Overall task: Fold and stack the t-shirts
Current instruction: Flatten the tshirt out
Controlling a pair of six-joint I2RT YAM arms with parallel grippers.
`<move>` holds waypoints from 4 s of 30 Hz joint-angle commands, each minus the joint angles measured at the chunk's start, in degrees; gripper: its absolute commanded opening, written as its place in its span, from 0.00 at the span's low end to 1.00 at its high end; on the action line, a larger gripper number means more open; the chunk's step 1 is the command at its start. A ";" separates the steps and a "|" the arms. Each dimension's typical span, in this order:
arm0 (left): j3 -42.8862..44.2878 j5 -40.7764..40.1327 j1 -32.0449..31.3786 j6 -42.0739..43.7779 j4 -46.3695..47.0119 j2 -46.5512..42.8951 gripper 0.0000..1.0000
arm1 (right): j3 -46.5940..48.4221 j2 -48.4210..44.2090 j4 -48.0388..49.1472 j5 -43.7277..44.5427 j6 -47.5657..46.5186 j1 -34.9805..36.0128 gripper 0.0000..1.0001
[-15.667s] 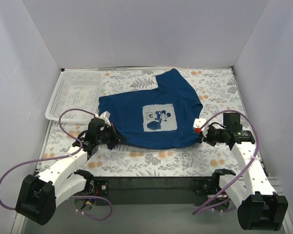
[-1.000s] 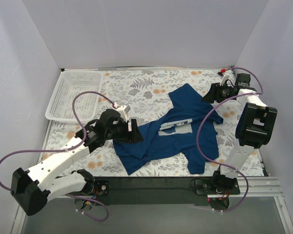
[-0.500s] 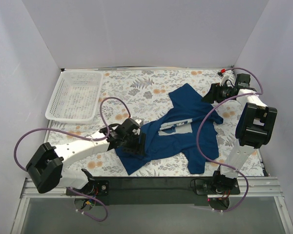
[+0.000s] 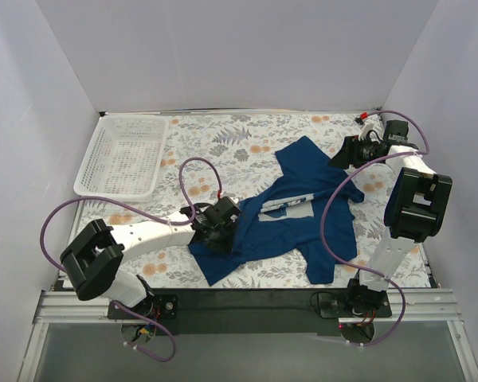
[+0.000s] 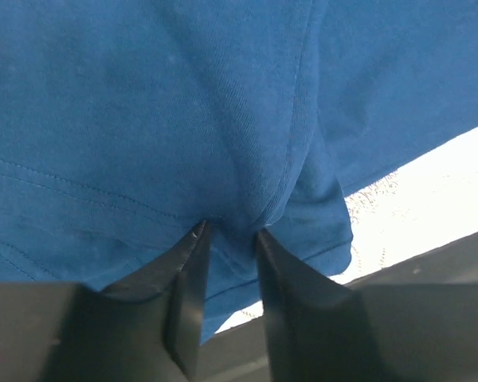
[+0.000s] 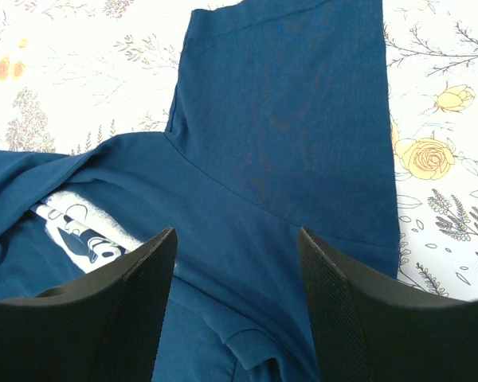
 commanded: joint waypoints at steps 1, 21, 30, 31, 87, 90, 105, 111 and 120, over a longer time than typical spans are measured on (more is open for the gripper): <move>2.44 -2.93 -0.56 -0.30 -0.98 0.03 0.26 | -0.52 -2.05 0.23 -1.70 0.11 -0.35 0.59; 2.26 -0.47 -1.97 0.23 -1.95 0.38 0.24 | 0.27 -2.14 0.32 -2.05 0.64 -0.43 0.59; 3.06 -7.73 -2.05 1.99 -4.93 -3.74 0.00 | 5.34 -0.56 -1.96 -2.14 -1.20 0.44 0.59; 3.06 -8.98 -2.05 2.60 -5.37 -4.62 0.00 | 6.67 -0.03 -2.49 -1.70 -1.81 0.88 0.59; 3.14 -12.78 12.52 9.81 1.30 -10.34 0.00 | 54.77 36.90 -3.47 28.37 0.81 17.76 0.01; 5.16 -12.24 15.78 11.39 1.83 -9.46 0.00 | 50.12 30.40 0.22 23.54 3.79 16.18 0.01; 22.56 -10.57 30.02 15.70 4.64 -12.09 0.00 | 8.27 -25.40 8.67 12.71 0.82 14.16 0.01; 32.48 -13.12 30.47 18.33 9.47 -16.92 0.00 | 21.61 -36.23 0.06 17.19 -0.68 9.94 0.01; 39.70 -10.05 30.38 20.71 21.43 -29.66 0.00 | 47.89 -41.51 -4.17 26.94 -0.42 8.71 0.01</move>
